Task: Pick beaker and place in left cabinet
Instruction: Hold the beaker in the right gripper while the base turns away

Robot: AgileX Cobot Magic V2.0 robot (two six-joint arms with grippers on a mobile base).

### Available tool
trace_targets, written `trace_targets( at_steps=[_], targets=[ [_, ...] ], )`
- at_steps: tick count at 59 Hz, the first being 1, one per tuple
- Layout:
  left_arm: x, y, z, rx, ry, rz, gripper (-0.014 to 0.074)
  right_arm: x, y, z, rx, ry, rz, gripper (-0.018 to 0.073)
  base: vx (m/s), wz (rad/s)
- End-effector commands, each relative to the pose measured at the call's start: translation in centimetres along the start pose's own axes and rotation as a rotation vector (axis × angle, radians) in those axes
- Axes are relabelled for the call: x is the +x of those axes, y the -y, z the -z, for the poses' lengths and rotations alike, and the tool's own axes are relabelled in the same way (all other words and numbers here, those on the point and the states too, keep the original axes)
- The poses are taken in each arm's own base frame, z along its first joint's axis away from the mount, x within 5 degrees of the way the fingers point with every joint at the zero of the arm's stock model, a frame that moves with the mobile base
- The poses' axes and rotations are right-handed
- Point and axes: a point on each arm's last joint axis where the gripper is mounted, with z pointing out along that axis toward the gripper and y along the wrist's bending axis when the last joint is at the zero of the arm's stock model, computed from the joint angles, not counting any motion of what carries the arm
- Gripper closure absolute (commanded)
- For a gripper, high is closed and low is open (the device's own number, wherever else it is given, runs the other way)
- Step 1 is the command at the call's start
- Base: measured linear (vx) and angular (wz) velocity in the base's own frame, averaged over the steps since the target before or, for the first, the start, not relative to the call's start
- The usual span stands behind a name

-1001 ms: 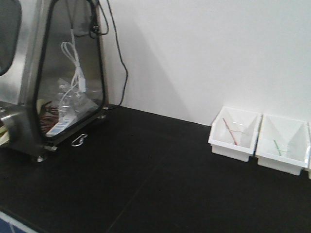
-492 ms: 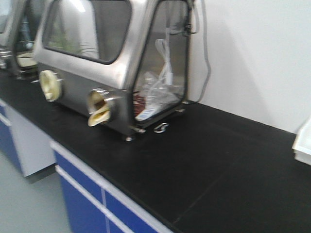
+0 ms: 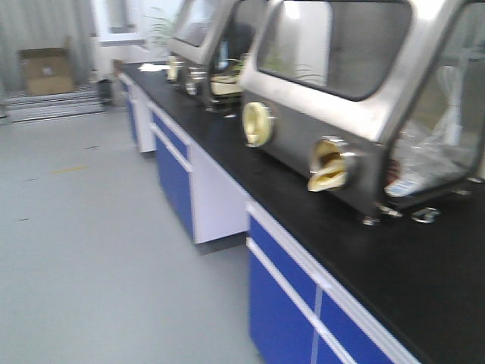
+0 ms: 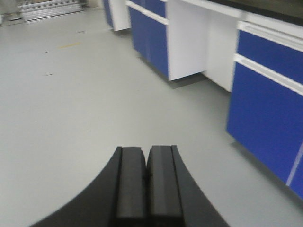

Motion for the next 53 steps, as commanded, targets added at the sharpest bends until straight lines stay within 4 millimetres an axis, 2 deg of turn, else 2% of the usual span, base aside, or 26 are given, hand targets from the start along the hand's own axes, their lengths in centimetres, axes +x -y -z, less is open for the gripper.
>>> trace_targets(
  at_steps=[1, 26, 53],
  targets=[
    [-1.20, 0.14, 0.28, 0.018, 0.099, 0.001, 0.0593, -1.46, -0.31, 0.30, -0.040, 0.083, 0.019, 0.0560, 0.05, 0.68],
    [-1.20, 0.14, 0.28, 0.018, 0.099, 0.001, 0.0593, -1.45, -0.31, 0.30, -0.039, 0.083, 0.019, 0.0560, 0.16, 0.51],
    [-1.20, 0.14, 0.28, 0.018, 0.099, 0.001, 0.0593, -1.46, -0.31, 0.30, -0.040, 0.083, 0.019, 0.0560, 0.34, 0.32]
  ],
)
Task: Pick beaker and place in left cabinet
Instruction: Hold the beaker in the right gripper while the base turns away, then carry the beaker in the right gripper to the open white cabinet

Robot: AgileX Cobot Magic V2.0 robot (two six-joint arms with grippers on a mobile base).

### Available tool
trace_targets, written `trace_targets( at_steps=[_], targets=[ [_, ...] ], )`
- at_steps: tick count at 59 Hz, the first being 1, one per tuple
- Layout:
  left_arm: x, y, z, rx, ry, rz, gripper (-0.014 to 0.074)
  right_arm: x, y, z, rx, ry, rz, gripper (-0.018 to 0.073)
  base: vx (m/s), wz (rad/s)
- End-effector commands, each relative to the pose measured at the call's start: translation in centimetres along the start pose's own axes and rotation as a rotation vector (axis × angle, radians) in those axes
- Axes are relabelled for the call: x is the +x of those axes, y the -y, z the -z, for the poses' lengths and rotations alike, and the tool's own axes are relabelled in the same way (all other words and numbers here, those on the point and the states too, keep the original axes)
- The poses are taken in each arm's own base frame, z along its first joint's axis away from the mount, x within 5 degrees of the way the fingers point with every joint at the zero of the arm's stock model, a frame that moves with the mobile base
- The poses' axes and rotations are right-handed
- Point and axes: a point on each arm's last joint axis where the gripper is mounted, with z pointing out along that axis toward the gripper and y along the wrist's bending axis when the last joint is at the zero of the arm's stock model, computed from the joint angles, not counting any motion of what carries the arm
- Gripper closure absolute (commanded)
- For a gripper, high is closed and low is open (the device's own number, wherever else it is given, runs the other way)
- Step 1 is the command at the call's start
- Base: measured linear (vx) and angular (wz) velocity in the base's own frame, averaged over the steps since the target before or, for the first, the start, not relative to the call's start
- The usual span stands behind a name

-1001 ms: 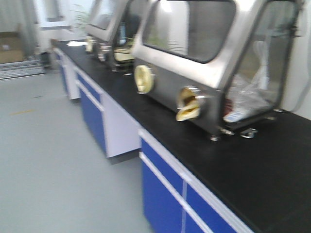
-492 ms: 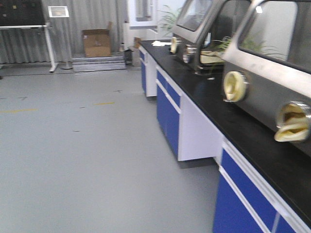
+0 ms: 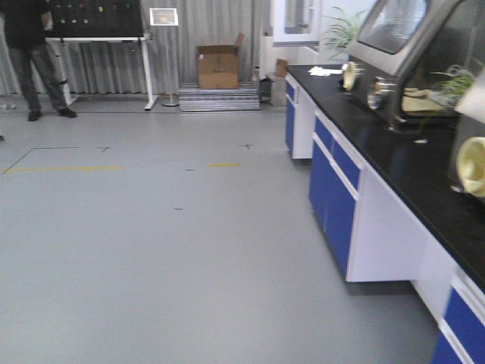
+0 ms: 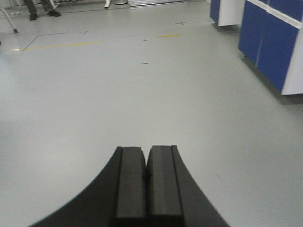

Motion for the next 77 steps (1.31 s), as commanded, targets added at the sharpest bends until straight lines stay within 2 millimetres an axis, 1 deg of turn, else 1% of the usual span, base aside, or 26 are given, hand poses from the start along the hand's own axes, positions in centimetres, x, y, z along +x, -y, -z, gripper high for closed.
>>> trace_targets(
  at_steps=[1, 38, 77],
  targets=[
    [-1.20, 0.14, 0.28, 0.018, 0.099, 0.001, 0.0593, -1.46, -0.31, 0.30, -0.040, 0.083, 0.020, 0.0560, 0.44, 0.30],
    [-1.20, 0.14, 0.28, 0.018, 0.099, 0.001, 0.0593, -1.45, -0.31, 0.30, -0.040, 0.083, 0.020, 0.0560, 0.55, 0.34],
    [-1.20, 0.14, 0.28, 0.018, 0.099, 0.001, 0.0593, -1.33, -0.23, 0.22, -0.029, 0.069, 0.020, 0.0560, 0.66, 0.05]
  ],
)
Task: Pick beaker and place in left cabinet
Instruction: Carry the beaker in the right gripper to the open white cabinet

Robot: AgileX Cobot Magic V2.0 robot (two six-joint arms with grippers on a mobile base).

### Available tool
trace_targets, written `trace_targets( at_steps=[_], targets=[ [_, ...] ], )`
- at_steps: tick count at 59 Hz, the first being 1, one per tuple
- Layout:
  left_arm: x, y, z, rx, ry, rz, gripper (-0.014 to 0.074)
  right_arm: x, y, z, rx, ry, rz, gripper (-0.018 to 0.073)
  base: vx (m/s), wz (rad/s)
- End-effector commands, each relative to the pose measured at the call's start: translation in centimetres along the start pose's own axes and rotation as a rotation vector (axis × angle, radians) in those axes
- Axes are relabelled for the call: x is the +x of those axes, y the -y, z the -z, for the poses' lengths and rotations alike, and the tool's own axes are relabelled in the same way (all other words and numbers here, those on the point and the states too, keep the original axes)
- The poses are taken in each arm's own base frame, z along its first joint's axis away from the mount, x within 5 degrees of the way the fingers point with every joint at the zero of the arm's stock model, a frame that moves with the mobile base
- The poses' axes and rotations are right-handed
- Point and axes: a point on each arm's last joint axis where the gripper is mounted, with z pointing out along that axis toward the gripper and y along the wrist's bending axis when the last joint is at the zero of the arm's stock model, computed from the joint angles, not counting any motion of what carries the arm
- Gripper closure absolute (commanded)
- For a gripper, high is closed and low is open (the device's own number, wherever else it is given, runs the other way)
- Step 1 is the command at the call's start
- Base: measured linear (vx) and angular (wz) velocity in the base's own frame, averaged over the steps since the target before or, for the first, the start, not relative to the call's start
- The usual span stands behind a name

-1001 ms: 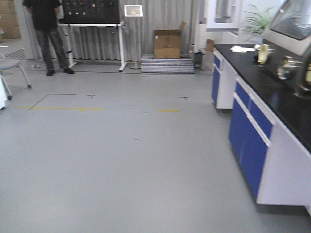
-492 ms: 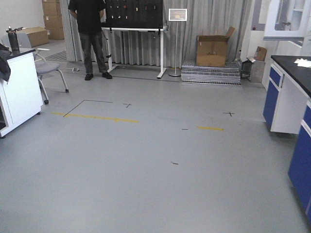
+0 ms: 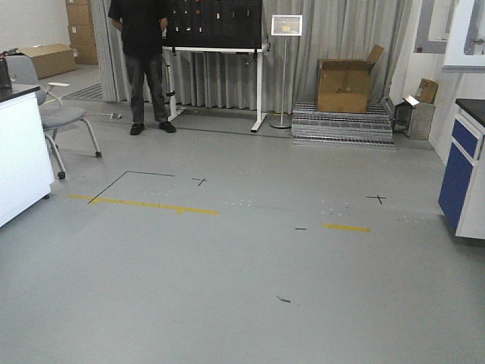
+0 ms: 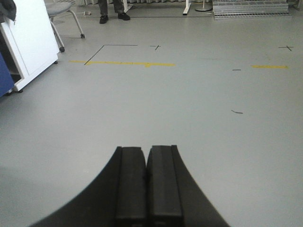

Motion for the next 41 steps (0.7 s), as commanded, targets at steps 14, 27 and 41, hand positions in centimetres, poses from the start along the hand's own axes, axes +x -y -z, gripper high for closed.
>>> trace_targets(
  at_steps=[14, 27, 41],
  targets=[
    [-1.20, 0.14, 0.28, 0.018, 0.099, 0.001, 0.0593, -1.36, -0.26, 0.23, -0.033, 0.073, 0.021, 0.0560, 0.68, -0.02],
    [-1.20, 0.14, 0.28, 0.018, 0.099, 0.001, 0.0593, -1.36, -0.26, 0.23, -0.033, 0.073, 0.021, 0.0560, 0.70, 0.03],
    [-1.20, 0.14, 0.28, 0.018, 0.099, 0.001, 0.0593, -1.36, -0.26, 0.23, -0.033, 0.073, 0.021, 0.0560, 0.72, 0.03]
  ],
)
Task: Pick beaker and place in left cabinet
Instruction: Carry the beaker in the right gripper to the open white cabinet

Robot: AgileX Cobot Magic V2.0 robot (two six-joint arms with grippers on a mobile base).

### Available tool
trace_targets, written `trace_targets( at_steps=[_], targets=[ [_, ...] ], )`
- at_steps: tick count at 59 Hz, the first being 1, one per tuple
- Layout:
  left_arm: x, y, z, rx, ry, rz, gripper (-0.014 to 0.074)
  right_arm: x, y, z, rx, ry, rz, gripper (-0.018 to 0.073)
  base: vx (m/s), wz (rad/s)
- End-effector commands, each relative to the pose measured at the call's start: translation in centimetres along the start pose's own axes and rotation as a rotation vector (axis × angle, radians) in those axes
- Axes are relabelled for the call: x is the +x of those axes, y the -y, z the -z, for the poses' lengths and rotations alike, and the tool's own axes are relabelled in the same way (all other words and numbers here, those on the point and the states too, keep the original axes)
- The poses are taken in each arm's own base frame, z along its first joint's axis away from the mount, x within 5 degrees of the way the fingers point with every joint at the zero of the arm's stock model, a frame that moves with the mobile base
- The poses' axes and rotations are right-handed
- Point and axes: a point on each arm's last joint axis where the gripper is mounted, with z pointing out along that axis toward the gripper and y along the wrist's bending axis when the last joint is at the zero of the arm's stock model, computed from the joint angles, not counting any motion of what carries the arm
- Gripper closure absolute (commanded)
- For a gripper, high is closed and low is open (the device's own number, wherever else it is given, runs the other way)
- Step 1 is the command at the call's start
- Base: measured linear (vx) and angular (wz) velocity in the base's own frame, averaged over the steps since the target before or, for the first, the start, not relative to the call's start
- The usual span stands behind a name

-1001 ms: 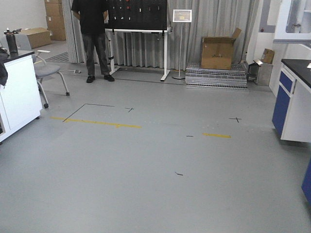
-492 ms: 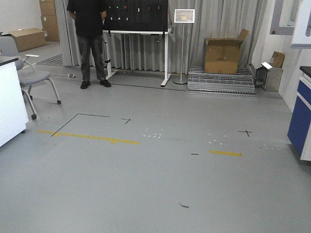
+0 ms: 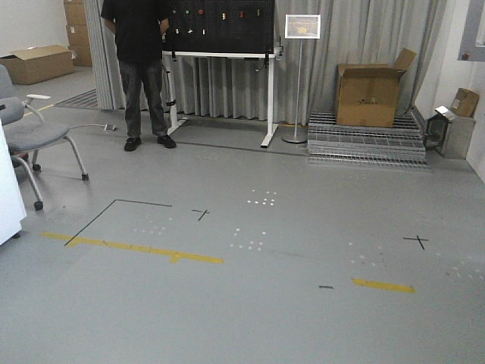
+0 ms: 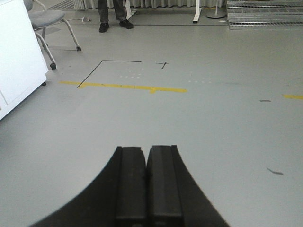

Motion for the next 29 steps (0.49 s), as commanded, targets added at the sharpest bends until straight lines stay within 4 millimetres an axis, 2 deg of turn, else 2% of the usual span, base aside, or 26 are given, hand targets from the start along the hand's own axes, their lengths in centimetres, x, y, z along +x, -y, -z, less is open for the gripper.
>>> trace_targets(
  at_steps=[1, 29],
  targets=[
    [-1.20, 0.14, 0.28, 0.018, 0.099, 0.001, 0.0593, -1.38, -0.28, 0.23, -0.035, 0.076, 0.021, 0.0560, 0.74, 0.02],
    [-1.20, 0.14, 0.28, 0.018, 0.099, 0.001, 0.0593, -1.38, -0.28, 0.23, -0.035, 0.075, 0.021, 0.0560, 0.74, -0.02]
  ],
)
